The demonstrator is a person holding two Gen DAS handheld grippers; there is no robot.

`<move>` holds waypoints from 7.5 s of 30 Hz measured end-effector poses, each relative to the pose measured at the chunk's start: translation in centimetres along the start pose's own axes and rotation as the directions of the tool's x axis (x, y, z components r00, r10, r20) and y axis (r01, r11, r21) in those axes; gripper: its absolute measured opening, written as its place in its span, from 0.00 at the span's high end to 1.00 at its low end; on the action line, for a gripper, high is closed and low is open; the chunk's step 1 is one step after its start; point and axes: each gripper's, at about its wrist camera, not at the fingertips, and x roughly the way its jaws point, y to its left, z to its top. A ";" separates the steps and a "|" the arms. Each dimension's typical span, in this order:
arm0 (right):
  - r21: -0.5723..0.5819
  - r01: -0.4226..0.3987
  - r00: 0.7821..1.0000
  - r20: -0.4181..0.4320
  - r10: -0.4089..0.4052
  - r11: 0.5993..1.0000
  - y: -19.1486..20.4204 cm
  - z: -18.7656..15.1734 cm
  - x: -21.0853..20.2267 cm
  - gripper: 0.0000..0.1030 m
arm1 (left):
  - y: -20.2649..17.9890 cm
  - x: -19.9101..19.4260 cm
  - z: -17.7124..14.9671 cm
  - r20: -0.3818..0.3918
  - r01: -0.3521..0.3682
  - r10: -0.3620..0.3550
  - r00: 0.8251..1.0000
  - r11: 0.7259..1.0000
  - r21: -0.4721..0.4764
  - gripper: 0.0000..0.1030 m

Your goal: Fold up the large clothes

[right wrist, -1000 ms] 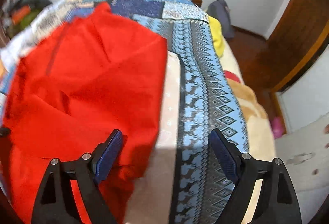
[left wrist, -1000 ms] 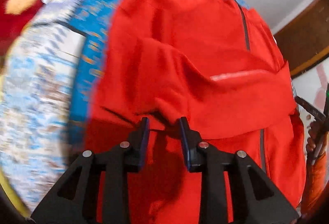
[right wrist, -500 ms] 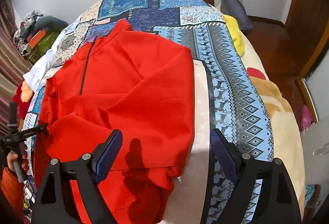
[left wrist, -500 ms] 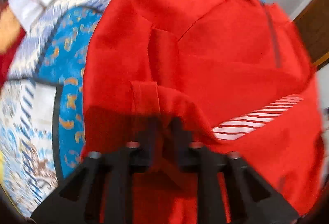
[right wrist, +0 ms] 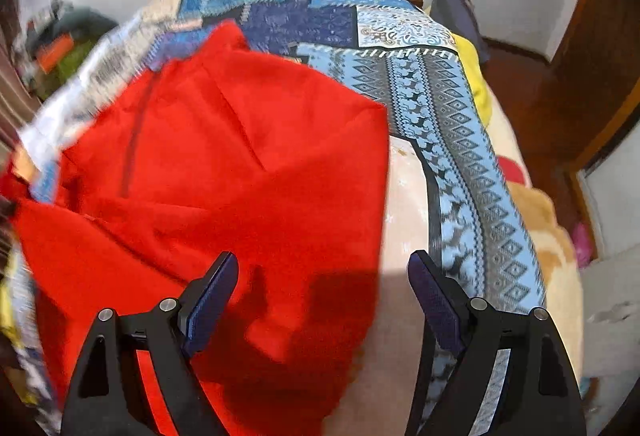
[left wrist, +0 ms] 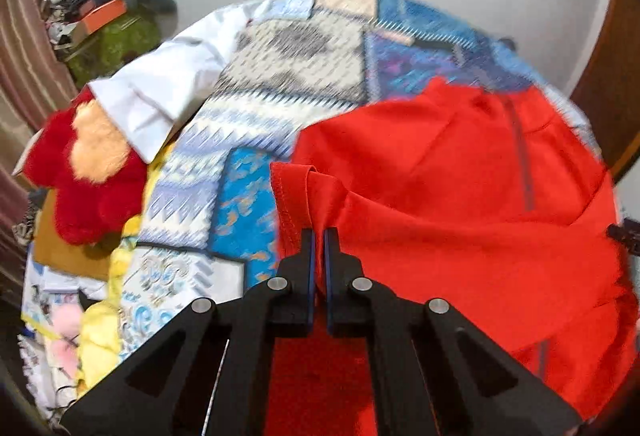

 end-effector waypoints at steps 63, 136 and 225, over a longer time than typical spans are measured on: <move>-0.101 -0.178 0.982 0.038 0.183 0.979 11.1 16.7 8.1 0.15 | -12.2 15.7 13.9 -0.087 0.257 -0.256 0.963 0.966 -0.005 0.31; -0.327 -0.091 0.996 -0.008 0.093 0.941 12.9 -5.0 -8.1 0.91 | -9.7 -2.0 -4.4 -0.141 0.280 -0.258 0.956 0.945 0.171 0.81; -0.386 0.348 0.937 0.182 -0.299 0.854 7.6 -5.6 -0.7 0.90 | 1.1 7.8 -3.8 -0.193 -0.007 0.006 0.981 1.000 -0.001 0.96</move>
